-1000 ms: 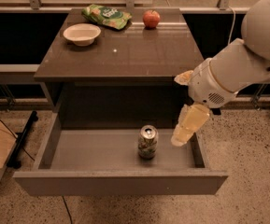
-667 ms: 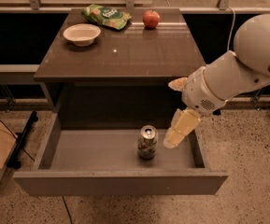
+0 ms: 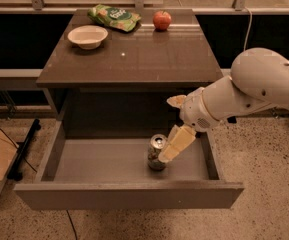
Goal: Pick 7up can from top drawer and place on counter
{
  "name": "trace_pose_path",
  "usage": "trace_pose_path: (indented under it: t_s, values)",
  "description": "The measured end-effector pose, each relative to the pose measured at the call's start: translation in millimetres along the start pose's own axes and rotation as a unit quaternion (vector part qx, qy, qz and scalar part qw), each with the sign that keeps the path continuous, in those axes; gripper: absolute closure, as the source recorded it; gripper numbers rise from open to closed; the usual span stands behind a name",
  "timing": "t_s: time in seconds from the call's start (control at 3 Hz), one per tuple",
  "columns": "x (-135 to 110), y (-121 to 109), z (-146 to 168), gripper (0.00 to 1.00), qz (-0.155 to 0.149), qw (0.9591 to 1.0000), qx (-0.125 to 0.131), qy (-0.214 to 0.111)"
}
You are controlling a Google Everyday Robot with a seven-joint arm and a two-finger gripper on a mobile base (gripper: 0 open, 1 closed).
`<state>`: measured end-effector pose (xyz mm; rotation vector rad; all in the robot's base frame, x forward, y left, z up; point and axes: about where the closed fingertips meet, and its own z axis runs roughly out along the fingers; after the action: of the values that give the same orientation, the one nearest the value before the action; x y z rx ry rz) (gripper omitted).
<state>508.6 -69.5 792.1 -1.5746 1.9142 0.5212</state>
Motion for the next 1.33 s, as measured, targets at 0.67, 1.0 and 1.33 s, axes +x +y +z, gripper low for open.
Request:
trace_pose_path:
  t_s: [0.67, 1.0, 1.33]
  values:
    - [25, -12, 48, 0.00, 0.041, 0.9986, -0.015, -0.029]
    - [48, -19, 72, 0.00, 0.068, 0.9967, -0.021, -0.037]
    - [65, -24, 88, 0.03, 0.092, 0.9944, -0.029, -0.043]
